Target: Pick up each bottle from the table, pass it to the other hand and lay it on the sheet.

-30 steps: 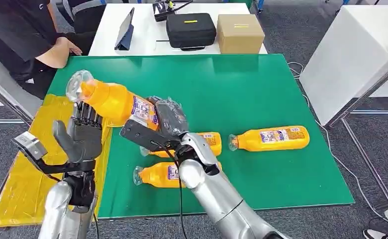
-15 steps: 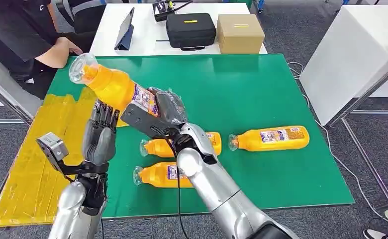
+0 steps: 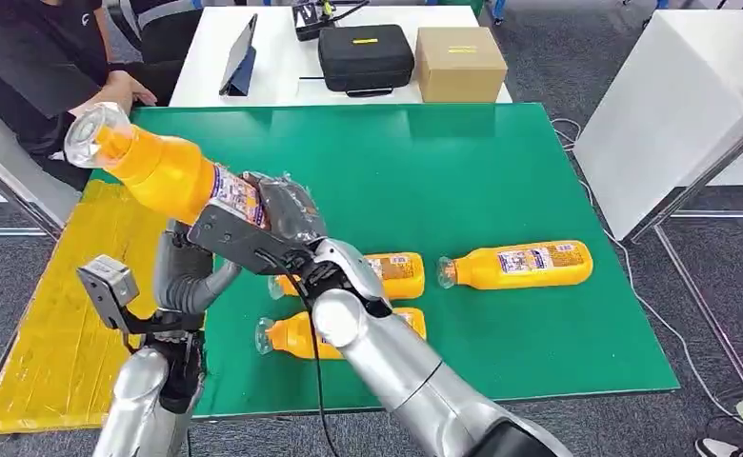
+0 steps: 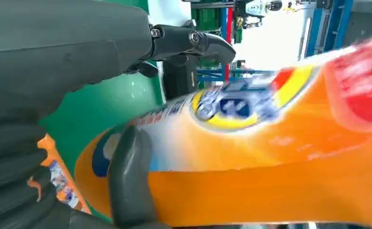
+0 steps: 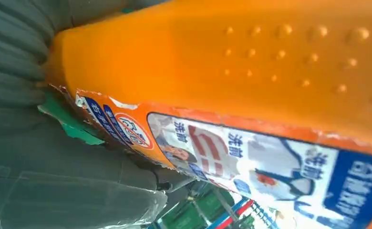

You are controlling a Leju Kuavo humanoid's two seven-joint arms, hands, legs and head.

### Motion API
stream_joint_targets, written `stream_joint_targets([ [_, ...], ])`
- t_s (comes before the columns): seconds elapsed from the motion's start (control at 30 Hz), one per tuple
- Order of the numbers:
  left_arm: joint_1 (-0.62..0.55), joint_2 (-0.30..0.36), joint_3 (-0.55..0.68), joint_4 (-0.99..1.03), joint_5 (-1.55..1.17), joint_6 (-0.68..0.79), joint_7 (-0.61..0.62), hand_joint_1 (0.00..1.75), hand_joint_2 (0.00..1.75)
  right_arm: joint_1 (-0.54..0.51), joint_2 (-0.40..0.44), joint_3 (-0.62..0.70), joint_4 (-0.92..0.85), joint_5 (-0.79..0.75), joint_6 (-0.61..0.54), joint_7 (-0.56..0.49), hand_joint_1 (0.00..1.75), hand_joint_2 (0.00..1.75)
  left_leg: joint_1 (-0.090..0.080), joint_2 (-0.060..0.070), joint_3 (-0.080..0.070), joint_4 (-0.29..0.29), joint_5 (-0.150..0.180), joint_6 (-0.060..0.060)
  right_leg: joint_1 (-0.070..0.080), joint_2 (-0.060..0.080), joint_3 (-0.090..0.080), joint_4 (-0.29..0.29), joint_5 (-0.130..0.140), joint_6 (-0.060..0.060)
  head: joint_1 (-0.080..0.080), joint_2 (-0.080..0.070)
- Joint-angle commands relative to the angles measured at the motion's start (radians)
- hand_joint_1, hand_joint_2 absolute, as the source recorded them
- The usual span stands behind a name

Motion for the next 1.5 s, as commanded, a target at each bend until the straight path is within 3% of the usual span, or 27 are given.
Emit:
stream_joint_targets([
  [0.03,0.035,0.032,0.007,0.022,-0.011,0.015,-0.009,0.00,1.75,-0.072,-0.029,0.234,0.109,-0.087,-0.037,0.006,1.47,1.75,0.000,0.004,0.006,-0.001,-0.003,-0.004,0.000,0.003,0.005,-0.001,-0.002,-0.001,0.000,0.000],
  [0.6,0.012,0.041,0.018,-0.039,0.015,-0.001,0.009,0.00,1.75,-0.092,-0.029,0.300,0.284,-0.166,-0.067,-0.002,1.55,1.75,0.001,0.000,0.004,-0.001,-0.001,-0.003,0.001,0.000,0.004,-0.001,-0.001,-0.001,0.000,0.000],
  [0.9,0.017,0.018,0.013,-0.045,0.016,-0.016,0.025,0.00,1.75,-0.080,-0.029,0.296,0.302,-0.149,-0.074,0.014,1.64,1.75,0.001,-0.001,0.003,-0.001,-0.001,-0.003,0.001,-0.002,0.004,-0.001,-0.001,-0.001,0.000,0.000],
  [0.93,0.013,0.016,0.011,-0.040,0.018,-0.029,0.024,0.00,1.75,-0.077,-0.029,0.289,0.308,-0.139,-0.070,0.012,1.57,1.75,0.001,-0.001,0.002,-0.001,-0.001,-0.002,0.001,-0.001,0.003,-0.001,-0.001,-0.001,0.000,0.000],
  [1.17,0.012,0.004,0.008,-0.050,0.011,-0.045,0.030,0.00,1.75,-0.057,-0.029,0.277,0.318,-0.099,-0.057,0.009,1.66,1.75,0.001,-0.003,0.003,0.000,-0.001,-0.003,0.001,-0.003,0.004,-0.001,-0.002,-0.001,0.000,0.000],
  [1.5,0.013,0.003,0.007,-0.050,0.011,-0.045,0.030,0.00,1.75,-0.055,-0.029,0.278,0.318,-0.098,-0.056,0.009,1.64,1.75,0.001,-0.003,0.003,-0.001,-0.001,-0.003,0.001,-0.003,0.004,-0.002,-0.002,-0.001,0.000,0.000],
])
